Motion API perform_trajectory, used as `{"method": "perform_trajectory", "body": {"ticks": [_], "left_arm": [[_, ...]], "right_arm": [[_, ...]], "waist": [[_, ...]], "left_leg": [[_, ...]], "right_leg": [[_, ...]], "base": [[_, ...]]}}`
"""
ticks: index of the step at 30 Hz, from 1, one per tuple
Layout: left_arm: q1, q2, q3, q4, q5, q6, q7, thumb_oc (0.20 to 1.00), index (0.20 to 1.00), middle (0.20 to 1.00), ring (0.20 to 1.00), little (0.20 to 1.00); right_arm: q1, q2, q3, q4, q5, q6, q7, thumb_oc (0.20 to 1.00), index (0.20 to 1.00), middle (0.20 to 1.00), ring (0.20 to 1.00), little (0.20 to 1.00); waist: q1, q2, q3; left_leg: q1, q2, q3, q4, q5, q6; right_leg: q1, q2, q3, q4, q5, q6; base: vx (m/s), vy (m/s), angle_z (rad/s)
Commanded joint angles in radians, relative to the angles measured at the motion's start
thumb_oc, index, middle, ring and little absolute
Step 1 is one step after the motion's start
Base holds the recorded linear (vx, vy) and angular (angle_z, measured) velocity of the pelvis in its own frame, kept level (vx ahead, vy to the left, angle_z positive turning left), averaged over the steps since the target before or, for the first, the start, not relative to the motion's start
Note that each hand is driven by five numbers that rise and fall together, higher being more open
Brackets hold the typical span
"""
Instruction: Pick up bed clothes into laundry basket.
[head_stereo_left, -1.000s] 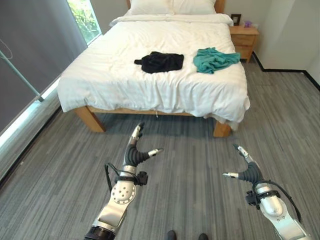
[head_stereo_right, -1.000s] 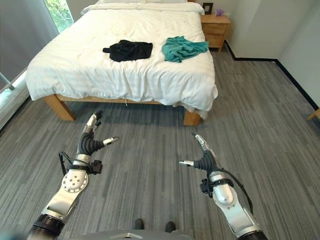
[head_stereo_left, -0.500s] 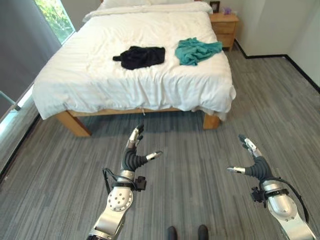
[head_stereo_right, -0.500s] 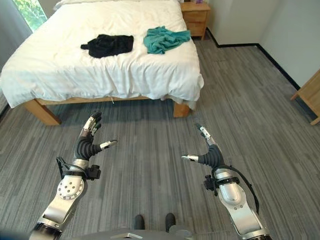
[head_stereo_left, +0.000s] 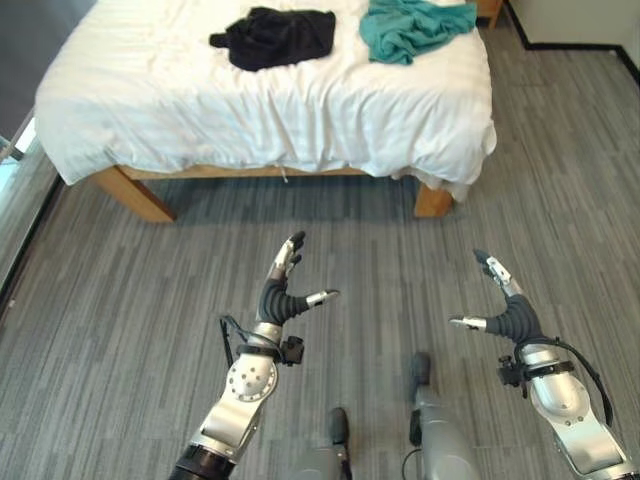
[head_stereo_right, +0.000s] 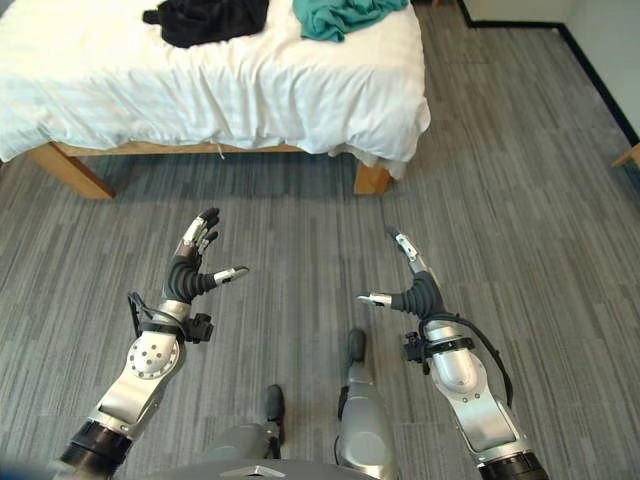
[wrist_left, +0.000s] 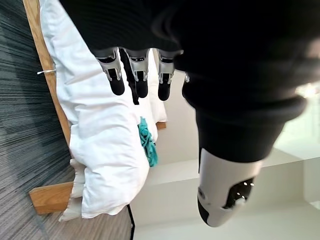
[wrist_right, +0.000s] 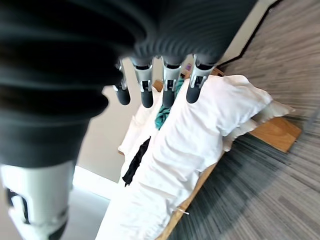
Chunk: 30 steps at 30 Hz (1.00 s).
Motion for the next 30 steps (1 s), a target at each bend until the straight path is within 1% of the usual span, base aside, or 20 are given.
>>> {"method": "perform_trajectory", "body": {"ticks": [1, 2, 3, 4, 5, 7, 8, 9, 10, 12, 13, 14, 16, 17, 20, 21, 24, 27, 28, 30], "left_arm": [[0.002, 0.016, -0.019, -0.077, -0.013, -0.049, -0.025, 1.000, 1.000, 1.000, 1.000, 1.000], [0.002, 0.005, -0.030, -0.070, -0.021, -0.053, -0.030, 1.000, 1.000, 1.000, 1.000, 1.000], [-0.012, -0.010, -0.040, -0.076, -0.076, -0.054, -0.046, 1.000, 1.000, 1.000, 1.000, 1.000], [-0.014, -0.013, -0.044, -0.086, -0.094, -0.057, -0.056, 1.000, 1.000, 1.000, 1.000, 1.000], [-0.015, -0.012, -0.044, -0.087, -0.096, -0.057, -0.058, 1.000, 1.000, 1.000, 1.000, 1.000], [-0.029, -0.015, -0.055, -0.087, -0.118, -0.065, -0.075, 1.000, 1.000, 1.000, 1.000, 1.000], [-0.032, -0.014, -0.058, -0.089, -0.114, -0.066, -0.077, 1.000, 1.000, 1.000, 1.000, 1.000], [-0.034, -0.013, -0.061, -0.089, -0.110, -0.062, -0.077, 1.000, 1.000, 1.000, 1.000, 1.000], [-0.032, -0.013, -0.057, -0.094, -0.120, -0.059, -0.084, 1.000, 1.000, 1.000, 1.000, 1.000], [-0.021, -0.012, -0.054, -0.099, -0.127, -0.061, -0.089, 1.000, 1.000, 1.000, 1.000, 1.000], [-0.015, -0.012, -0.055, -0.100, -0.130, -0.059, -0.092, 1.000, 1.000, 1.000, 1.000, 1.000], [-0.006, -0.009, -0.053, -0.098, -0.128, -0.057, -0.088, 1.000, 1.000, 1.000, 1.000, 1.000], [0.000, -0.011, -0.054, -0.097, -0.132, -0.055, -0.085, 1.000, 1.000, 1.000, 1.000, 1.000], [0.016, -0.014, -0.050, -0.094, -0.141, -0.053, -0.080, 1.000, 1.000, 1.000, 1.000, 1.000], [0.036, -0.018, -0.045, -0.090, -0.147, -0.050, -0.077, 1.000, 1.000, 1.000, 1.000, 1.000], [0.057, -0.017, -0.037, -0.083, -0.146, -0.042, -0.081, 1.000, 1.000, 1.000, 1.000, 1.000], [0.074, -0.007, -0.037, -0.091, -0.138, -0.038, -0.087, 1.000, 1.000, 1.000, 1.000, 1.000], [0.076, 0.014, -0.033, -0.098, -0.127, -0.034, -0.087, 1.000, 1.000, 1.000, 1.000, 1.000], [0.076, 0.028, -0.033, -0.105, -0.113, -0.031, -0.086, 1.000, 1.000, 1.000, 1.000, 1.000], [0.072, 0.058, -0.033, -0.104, -0.091, -0.026, -0.074, 1.000, 1.000, 1.000, 1.000, 1.000]], "right_arm": [[0.011, -0.010, -0.038, -0.046, -0.029, -0.029, -0.021, 1.000, 1.000, 1.000, 1.000, 1.000], [0.006, -0.017, -0.035, -0.036, -0.029, -0.031, -0.025, 1.000, 1.000, 1.000, 1.000, 1.000], [-0.018, -0.050, -0.034, -0.019, -0.032, -0.028, -0.034, 1.000, 1.000, 1.000, 1.000, 1.000], [-0.024, -0.062, -0.040, -0.030, -0.029, -0.033, -0.035, 1.000, 1.000, 1.000, 1.000, 1.000], [-0.024, -0.062, -0.041, -0.030, -0.028, -0.033, -0.034, 1.000, 1.000, 1.000, 1.000, 1.000], [-0.058, -0.096, -0.055, -0.031, -0.035, -0.034, -0.049, 1.000, 1.000, 1.000, 1.000, 1.000], [-0.074, -0.106, -0.059, -0.034, -0.043, -0.030, -0.054, 1.000, 1.000, 1.000, 1.000, 1.000], [-0.091, -0.113, -0.062, -0.034, -0.046, -0.028, -0.060, 1.000, 1.000, 1.000, 1.000, 1.000], [-0.094, -0.118, -0.072, -0.036, -0.051, -0.024, -0.067, 1.000, 1.000, 1.000, 1.000, 1.000], [-0.092, -0.123, -0.081, -0.044, -0.056, -0.026, -0.072, 1.000, 1.000, 1.000, 1.000, 1.000], [-0.089, -0.129, -0.087, -0.048, -0.060, -0.027, -0.073, 1.000, 1.000, 1.000, 1.000, 1.000], [-0.093, -0.129, -0.089, -0.046, -0.064, -0.026, -0.078, 1.000, 1.000, 1.000, 1.000, 1.000], [-0.090, -0.129, -0.089, -0.046, -0.066, -0.026, -0.081, 1.000, 1.000, 1.000, 1.000, 1.000], [-0.085, -0.133, -0.092, -0.049, -0.080, -0.024, -0.086, 1.000, 1.000, 1.000, 1.000, 1.000], [-0.075, -0.138, -0.099, -0.058, -0.098, -0.020, -0.090, 1.000, 1.000, 1.000, 1.000, 1.000], [-0.057, -0.134, -0.114, -0.065, -0.123, -0.017, -0.087, 1.000, 1.000, 1.000, 1.000, 1.000], [-0.036, -0.124, -0.145, -0.088, -0.176, -0.006, -0.104, 1.000, 1.000, 1.000, 1.000, 1.000], [-0.028, -0.124, -0.184, -0.103, -0.237, 0.006, -0.138, 1.000, 1.000, 1.000, 1.000, 1.000], [-0.033, -0.130, -0.214, -0.116, -0.269, 0.019, -0.157, 1.000, 1.000, 1.000, 1.000, 1.000], [-0.094, -0.155, -0.262, -0.136, -0.373, 0.061, -0.210, 1.000, 1.000, 1.000, 1.000, 1.000]], "waist": [[-0.055, 0.002, -0.066], [-0.054, 0.011, -0.071], [-0.043, 0.014, -0.047], [-0.043, -0.009, -0.041], [-0.046, -0.009, -0.040], [-0.026, -0.047, -0.021], [-0.023, -0.061, -0.019], [-0.018, -0.069, -0.020], [-0.005, -0.057, -0.028], [0.012, -0.051, -0.036], [0.020, -0.047, -0.051], [0.040, -0.031, -0.060], [0.052, -0.028, -0.063], [0.064, -0.025, -0.066], [0.073, -0.029, -0.074], [0.075, -0.017, -0.105], [0.075, -0.026, -0.138], [0.079, -0.054, -0.153], [0.082, -0.063, -0.158], [0.071, -0.073, -0.139]], "left_leg": [[0.322, 0.037, -0.025, -0.037, -0.129, -0.085], [0.302, 0.048, -0.016, 0.041, -0.080, -0.105], [0.154, 0.060, -0.010, 0.343, 0.070, -0.183], [0.094, 0.050, 0.005, 0.466, 0.149, -0.204], [0.082, 0.050, 0.001, 0.485, 0.145, -0.206], [-0.048, 0.077, 0.077, 0.667, 0.153, -0.210], [-0.095, 0.096, 0.117, 0.687, 0.155, -0.209], [-0.148, 0.136, 0.163, 0.668, 0.147, -0.203], [-0.176, 0.169, 0.202, 0.606, 0.115, -0.186], [-0.233, 0.164, 0.245, 0.468, 0.115, -0.161], [-0.229, 0.158, 0.281, 0.332, 0.127, -0.153], [-0.249, 0.166, 0.305, 0.173, 0.179, -0.148], [-0.229, 0.173, 0.317, 0.053, 0.244, -0.156], [-0.257, 0.213, 0.317, -0.028, 0.272, -0.167], [-0.276, 0.237, 0.298, -0.039, 0.289, -0.184], [-0.265, 0.256, 0.281, -0.039, 0.293, -0.182], [-0.235, 0.258, 0.305, -0.039, 0.315, -0.182], [-0.190, 0.232, 0.338, -0.039, 0.294, -0.157], [-0.169, 0.214, 0.354, -0.039, 0.276, -0.136], [-0.094, 0.168, 0.361, -0.039, 0.205, -0.092]], "right_leg": [[0.024, 0.088, 0.039, 0.042, 0.173, 0.001], [0.047, 0.092, 0.034, 0.039, 0.176, -0.008], [0.114, 0.092, 0.006, 0.034, 0.158, -0.051], [0.138, 0.071, -0.010, 0.027, 0.149, -0.073], [0.135, 0.070, -0.013, 0.029, 0.149, -0.074], [0.195, 0.049, -0.029, 0.016, 0.108, -0.096], [0.212, 0.034, -0.032, 0.016, 0.091, -0.095], [0.225, 0.025, -0.038, 0.016, 0.076, -0.094], [0.246, 0.046, -0.037, 0.016, 0.047, -0.092], [0.273, 0.061, -0.025, 0.016, 0.024, -0.086], [0.289, 0.063, -0.021, 0.016, 0.002, -0.076], [0.329, 0.080, -0.014, 0.016, -0.029, -0.060], [0.355, 0.076, -0.008, 0.016, -0.046, -0.053], [0.398, 0.064, -0.003, 0.016, -0.066, -0.039], [0.449, 0.055, 0.012, 0.016, -0.088, -0.032], [0.493, 0.058, 0.033, 0.016, -0.120, -0.021], [0.540, 0.039, 0.060, 0.016, -0.124, -0.017], [0.553, 0.002, 0.067, 0.055, -0.091, 0.009], [0.540, -0.019, 0.065, 0.120, -0.055, 0.029], [0.416, -0.035, 0.076, 0.387, 0.083, 0.068]], "base": [[0.38, -0.181, 1.00], [0.25, -0.205, 1.23], [0.33, -0.310, 1.31], [0.22, -0.275, 1.03], [0.16, -0.211, 0.64], [0.23, -0.238, 0.05], [0.27, -0.194, -0.13], [0.32, -0.071, -0.06], [0.40, -0.028, -0.10], [0.41, 0.032, -0.20], [0.54, 0.124, -0.26], [0.60, 0.160, -0.25], [0.44, 0.139, -0.32], [0.42, 0.147, -0.57], [0.47, 0.155, -0.52], [0.37, 0.131, -0.34], [0.49, 0.195, -0.55], [0.33, 0.163, -0.49], [0.40, 0.305, -0.03], [0.28, 0.280, 0.11]]}}
